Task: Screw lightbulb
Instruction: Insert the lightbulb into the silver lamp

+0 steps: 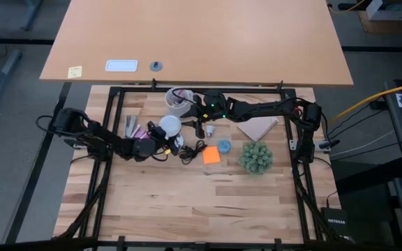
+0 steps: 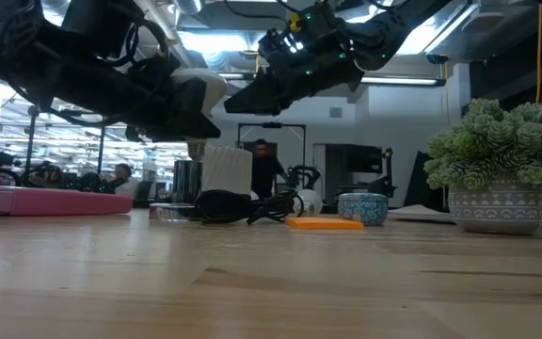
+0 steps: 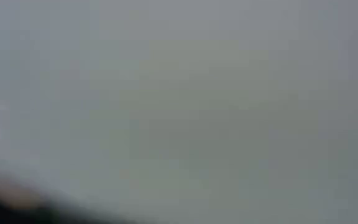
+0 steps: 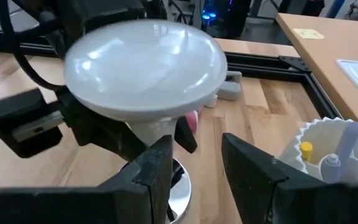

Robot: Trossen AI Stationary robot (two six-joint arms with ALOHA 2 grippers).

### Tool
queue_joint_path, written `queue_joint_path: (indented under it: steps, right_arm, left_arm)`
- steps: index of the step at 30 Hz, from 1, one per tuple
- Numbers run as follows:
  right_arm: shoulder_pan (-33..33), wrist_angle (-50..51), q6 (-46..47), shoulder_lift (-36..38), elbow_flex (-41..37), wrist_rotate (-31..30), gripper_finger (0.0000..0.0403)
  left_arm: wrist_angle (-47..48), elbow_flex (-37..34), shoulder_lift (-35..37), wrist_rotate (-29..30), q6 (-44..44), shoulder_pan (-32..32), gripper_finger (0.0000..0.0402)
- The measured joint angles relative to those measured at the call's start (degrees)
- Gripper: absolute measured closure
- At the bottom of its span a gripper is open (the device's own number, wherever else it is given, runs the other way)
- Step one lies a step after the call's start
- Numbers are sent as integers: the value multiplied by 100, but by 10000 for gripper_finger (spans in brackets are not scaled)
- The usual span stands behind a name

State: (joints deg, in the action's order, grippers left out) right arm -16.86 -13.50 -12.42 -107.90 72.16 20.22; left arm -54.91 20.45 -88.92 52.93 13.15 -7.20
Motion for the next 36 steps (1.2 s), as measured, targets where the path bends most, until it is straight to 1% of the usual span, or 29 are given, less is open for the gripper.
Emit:
queue_joint_path:
  steps: [4,6,10,18,25,31,36]
  right_arm:
    - [0,25,4,0,1,-1,260]
    - [-1,34,6,0,2,-1,260]
    - [-2,29,11,0,4,-1,260]
    - [-2,1,66,0,4,-5,260]
    - [-2,-62,60,0,4,-158,260]
    - [-2,-308,58,0,4,-158,260]
    - [-2,-345,58,0,4,-158,260]
  left_arm:
    - [43,0,118,17,-15,-120,254]
    - [29,-2,199,22,-170,-196,254]
    - [229,-2,382,188,-310,-299,254]
    - [847,-9,419,237,407,-332,254]
    - [862,-9,409,236,491,-332,254]
    - [954,-9,406,238,595,-328,254]
    - [989,-9,406,238,559,-312,264]
